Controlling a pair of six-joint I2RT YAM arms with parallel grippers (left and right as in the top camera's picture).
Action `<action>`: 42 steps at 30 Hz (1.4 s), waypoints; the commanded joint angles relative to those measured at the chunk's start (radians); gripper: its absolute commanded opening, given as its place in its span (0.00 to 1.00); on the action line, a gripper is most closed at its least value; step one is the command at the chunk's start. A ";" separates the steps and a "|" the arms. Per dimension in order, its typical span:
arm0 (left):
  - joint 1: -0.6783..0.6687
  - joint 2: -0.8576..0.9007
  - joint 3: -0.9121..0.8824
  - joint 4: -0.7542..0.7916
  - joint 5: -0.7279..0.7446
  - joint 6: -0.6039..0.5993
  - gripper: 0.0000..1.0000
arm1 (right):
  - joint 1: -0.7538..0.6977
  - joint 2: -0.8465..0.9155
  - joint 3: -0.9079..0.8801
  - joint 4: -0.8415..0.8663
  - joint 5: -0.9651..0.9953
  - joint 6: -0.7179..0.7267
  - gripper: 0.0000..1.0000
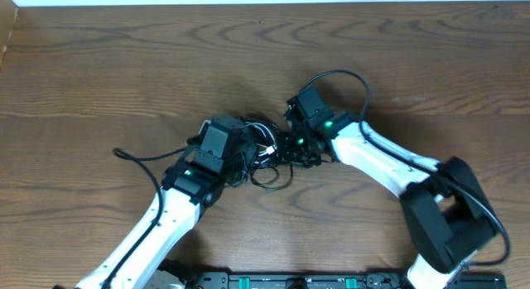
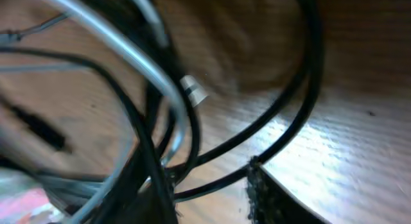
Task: Untangle cables
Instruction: 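Grasp a black cable end with the right gripper and pull it rightward, then bring the right gripper back toward the left gripper holding the bundle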
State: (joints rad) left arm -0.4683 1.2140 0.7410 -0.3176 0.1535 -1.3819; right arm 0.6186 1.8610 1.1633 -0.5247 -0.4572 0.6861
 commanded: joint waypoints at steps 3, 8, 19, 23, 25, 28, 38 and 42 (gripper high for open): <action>0.026 -0.152 0.003 0.035 0.013 0.163 0.08 | -0.003 0.040 -0.002 -0.040 0.127 -0.026 0.17; 0.135 -0.278 0.003 0.011 0.013 0.358 0.08 | -0.100 0.018 -0.001 -0.161 0.346 -0.030 0.01; 0.257 -0.291 0.003 -0.104 0.013 0.447 0.08 | -0.398 -0.109 -0.001 -0.311 0.650 -0.124 0.02; 0.257 -0.264 0.003 -0.109 -0.046 0.495 0.08 | -0.521 -0.199 -0.001 -0.374 0.739 -0.127 0.04; 0.257 -0.240 0.003 -0.111 -0.097 0.490 0.08 | -0.581 -0.244 -0.001 -0.385 0.679 -0.127 0.06; 0.255 -0.197 0.003 -0.107 -0.068 0.447 0.08 | -0.621 -0.285 -0.001 -0.371 0.491 -0.188 0.13; 0.255 -0.034 0.003 0.150 0.478 0.851 0.08 | -0.591 -0.289 -0.001 -0.346 0.003 -0.431 0.44; 0.255 0.004 0.003 0.161 0.525 0.888 0.08 | -0.584 -0.289 -0.001 -0.345 -0.212 -0.458 0.50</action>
State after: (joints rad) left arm -0.2169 1.1942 0.7380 -0.1677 0.5392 -0.6170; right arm 0.0250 1.5841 1.1629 -0.8707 -0.4278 0.2905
